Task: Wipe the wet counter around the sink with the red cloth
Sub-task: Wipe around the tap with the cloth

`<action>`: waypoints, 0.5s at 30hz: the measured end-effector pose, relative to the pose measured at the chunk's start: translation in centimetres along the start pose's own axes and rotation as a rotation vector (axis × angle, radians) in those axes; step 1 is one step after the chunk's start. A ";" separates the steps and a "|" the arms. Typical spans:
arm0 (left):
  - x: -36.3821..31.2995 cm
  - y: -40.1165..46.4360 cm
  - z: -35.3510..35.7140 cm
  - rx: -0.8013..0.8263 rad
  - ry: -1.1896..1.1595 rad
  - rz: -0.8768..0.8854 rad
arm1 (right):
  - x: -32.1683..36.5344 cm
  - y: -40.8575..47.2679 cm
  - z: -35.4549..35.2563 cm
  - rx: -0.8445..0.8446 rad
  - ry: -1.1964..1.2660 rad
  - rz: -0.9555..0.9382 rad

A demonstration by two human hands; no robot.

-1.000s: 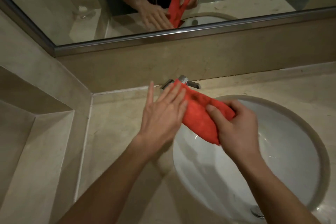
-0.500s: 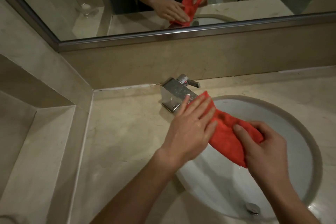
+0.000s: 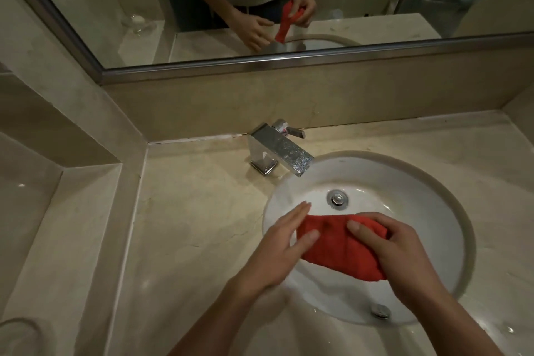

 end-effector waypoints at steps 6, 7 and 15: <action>2.9 -2.0 1.4 -0.074 -0.692 -0.472 | 0.9 -2.0 0.5 0.141 0.364 0.168; 2.9 -2.3 3.0 -0.031 -0.900 -0.579 | 0.8 -2.3 0.6 0.155 0.383 0.182; -2.0 0.4 4.3 -0.195 -0.780 -0.332 | -1.2 -2.0 -2.6 0.089 0.305 0.164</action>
Point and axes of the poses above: each hand's wrist, its own y-axis towards the middle knuckle, its own z-axis out of the palm, x = y × z, the point moved 7 cm from there along y, towards the middle knuckle, and after that the axes turned 1 degree about y, right-handed, at the moved point
